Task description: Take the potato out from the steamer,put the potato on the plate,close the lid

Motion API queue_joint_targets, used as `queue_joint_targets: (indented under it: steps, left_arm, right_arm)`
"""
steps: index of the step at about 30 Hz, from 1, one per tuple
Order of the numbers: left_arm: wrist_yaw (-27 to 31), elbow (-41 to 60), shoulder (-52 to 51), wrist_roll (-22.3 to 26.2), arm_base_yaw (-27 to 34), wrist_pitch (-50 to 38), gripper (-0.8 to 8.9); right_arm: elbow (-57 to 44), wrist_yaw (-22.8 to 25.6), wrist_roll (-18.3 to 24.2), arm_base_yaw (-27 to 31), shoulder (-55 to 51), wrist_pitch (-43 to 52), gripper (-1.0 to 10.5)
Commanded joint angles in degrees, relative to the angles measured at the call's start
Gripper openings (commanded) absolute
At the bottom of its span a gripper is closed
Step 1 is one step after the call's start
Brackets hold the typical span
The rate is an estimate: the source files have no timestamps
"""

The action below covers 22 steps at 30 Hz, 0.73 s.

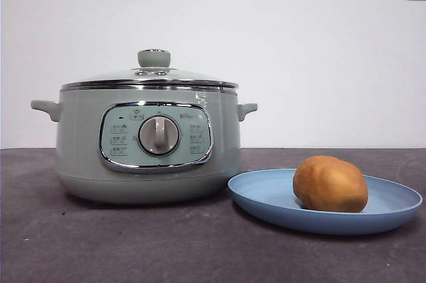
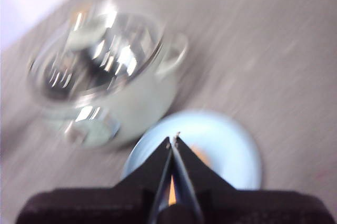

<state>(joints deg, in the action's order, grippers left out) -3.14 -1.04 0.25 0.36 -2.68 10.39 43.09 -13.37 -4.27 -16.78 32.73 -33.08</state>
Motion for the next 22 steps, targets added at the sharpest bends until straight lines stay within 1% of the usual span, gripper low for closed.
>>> queue_joint_targets:
  steps: [1,4,8,11,14,16,19,22]
  left_arm:
    - [0.1,0.9,-0.2,-0.4,0.2,0.0,-0.04]
    - [0.1,0.9,-0.2,-0.4,0.2,0.0,-0.04]
    - [0.1,0.9,-0.2,-0.4,0.2,0.0,-0.04]
    - [0.1,0.9,-0.2,-0.4,0.2,0.0,-0.04]
    - [0.1,0.9,-0.2,-0.4,0.2,0.0,-0.04]
    - [0.1,0.9,-0.2,-0.4,0.2,0.0,-0.04]
    - [0.1,0.9,-0.2,-0.4,0.2,0.0,-0.04]
    - [0.1,0.9,-0.2,-0.4,0.2,0.0,-0.04]
  right_arm:
    - [-4.8,0.3,0.3,5.2,-5.7,3.8,0.0]
    - [-11.5,0.3,0.3,9.7,-11.9,11.1,0.0]
    - [-21.6,0.4,0.2,12.7,-20.0,19.3,0.0]
    - [-27.8,0.7,-0.1,13.5,-24.9,21.6,0.0]
    - [-32.9,4.0,-1.2,13.6,-28.5,22.4,0.0]
    - [-35.6,5.7,-2.5,13.6,-30.2,22.5,0.0]
    - [-39.6,9.0,-5.8,13.6,-32.7,22.5,0.0]
    - [-41.8,9.3,-7.6,13.6,-32.7,22.6,0.0]
